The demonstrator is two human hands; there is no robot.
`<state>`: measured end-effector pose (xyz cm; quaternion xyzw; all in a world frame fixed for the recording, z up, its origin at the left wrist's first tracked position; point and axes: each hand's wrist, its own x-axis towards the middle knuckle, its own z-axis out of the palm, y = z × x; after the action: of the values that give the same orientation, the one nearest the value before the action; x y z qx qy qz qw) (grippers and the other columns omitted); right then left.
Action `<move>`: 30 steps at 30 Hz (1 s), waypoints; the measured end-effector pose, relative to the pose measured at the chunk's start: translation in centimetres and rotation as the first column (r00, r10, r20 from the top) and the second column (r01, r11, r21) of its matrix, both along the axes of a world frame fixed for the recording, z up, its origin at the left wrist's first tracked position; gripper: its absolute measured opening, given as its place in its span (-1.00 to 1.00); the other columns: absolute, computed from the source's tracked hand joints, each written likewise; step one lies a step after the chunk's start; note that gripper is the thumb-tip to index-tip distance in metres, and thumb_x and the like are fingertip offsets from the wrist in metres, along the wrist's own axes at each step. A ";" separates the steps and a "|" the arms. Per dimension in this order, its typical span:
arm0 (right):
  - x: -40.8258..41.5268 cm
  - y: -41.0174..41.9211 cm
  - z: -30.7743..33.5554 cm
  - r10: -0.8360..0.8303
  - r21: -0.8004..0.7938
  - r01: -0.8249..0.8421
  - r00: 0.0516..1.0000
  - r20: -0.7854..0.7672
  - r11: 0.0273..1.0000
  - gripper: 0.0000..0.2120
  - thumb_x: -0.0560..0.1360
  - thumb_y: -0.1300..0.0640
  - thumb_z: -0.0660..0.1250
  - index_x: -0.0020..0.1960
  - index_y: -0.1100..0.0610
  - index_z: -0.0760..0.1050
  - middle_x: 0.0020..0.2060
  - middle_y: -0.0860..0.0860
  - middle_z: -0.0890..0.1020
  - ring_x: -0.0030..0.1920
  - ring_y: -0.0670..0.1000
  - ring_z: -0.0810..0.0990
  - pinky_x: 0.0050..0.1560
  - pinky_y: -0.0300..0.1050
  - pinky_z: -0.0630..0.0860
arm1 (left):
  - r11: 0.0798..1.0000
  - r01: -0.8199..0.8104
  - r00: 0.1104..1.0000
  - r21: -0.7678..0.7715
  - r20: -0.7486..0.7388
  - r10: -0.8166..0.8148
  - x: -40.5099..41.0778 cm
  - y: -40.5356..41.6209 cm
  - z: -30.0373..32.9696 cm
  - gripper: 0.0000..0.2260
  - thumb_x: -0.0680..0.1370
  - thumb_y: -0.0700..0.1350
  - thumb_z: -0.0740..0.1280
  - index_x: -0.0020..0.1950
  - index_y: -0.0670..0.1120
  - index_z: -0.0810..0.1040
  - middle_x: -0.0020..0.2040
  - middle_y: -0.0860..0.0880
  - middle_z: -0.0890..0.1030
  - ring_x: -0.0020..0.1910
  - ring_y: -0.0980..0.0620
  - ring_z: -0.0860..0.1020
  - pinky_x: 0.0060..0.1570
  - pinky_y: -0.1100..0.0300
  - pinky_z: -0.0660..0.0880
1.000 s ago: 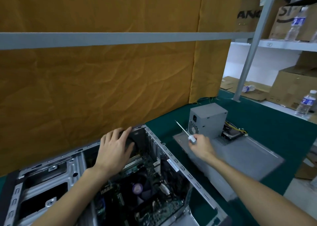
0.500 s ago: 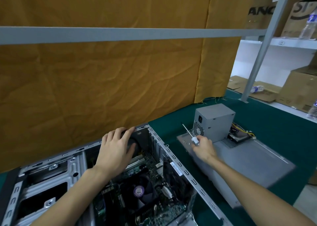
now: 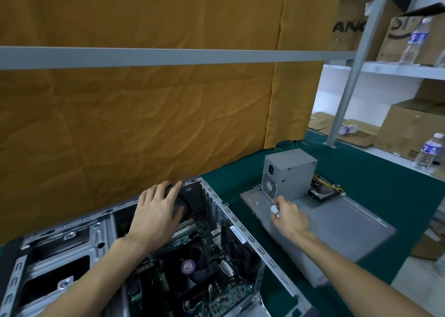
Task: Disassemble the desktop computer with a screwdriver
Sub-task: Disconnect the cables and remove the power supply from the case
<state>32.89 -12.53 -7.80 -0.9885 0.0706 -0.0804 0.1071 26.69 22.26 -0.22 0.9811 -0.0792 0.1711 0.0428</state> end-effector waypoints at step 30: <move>-9.6 16.1 11.2 0.316 -0.243 -0.321 0.947 -0.063 0.915 -0.25 0.54 0.41 0.28 0.63 0.23 0.00 0.35 0.26 0.41 0.15 0.24 0.62 -0.15 -0.04 0.45 | 0.987 0.054 0.979 -0.149 -0.189 -0.082 -8.1 4.6 2.6 -0.44 0.73 0.03 0.06 -0.46 -0.11 0.19 -0.53 -0.09 0.34 -0.43 -0.12 0.41 0.18 0.13 0.19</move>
<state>23.31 3.56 3.41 -0.9931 -0.1009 -0.0593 -0.0076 18.62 26.86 2.36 0.9842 -0.0959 0.0782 0.1265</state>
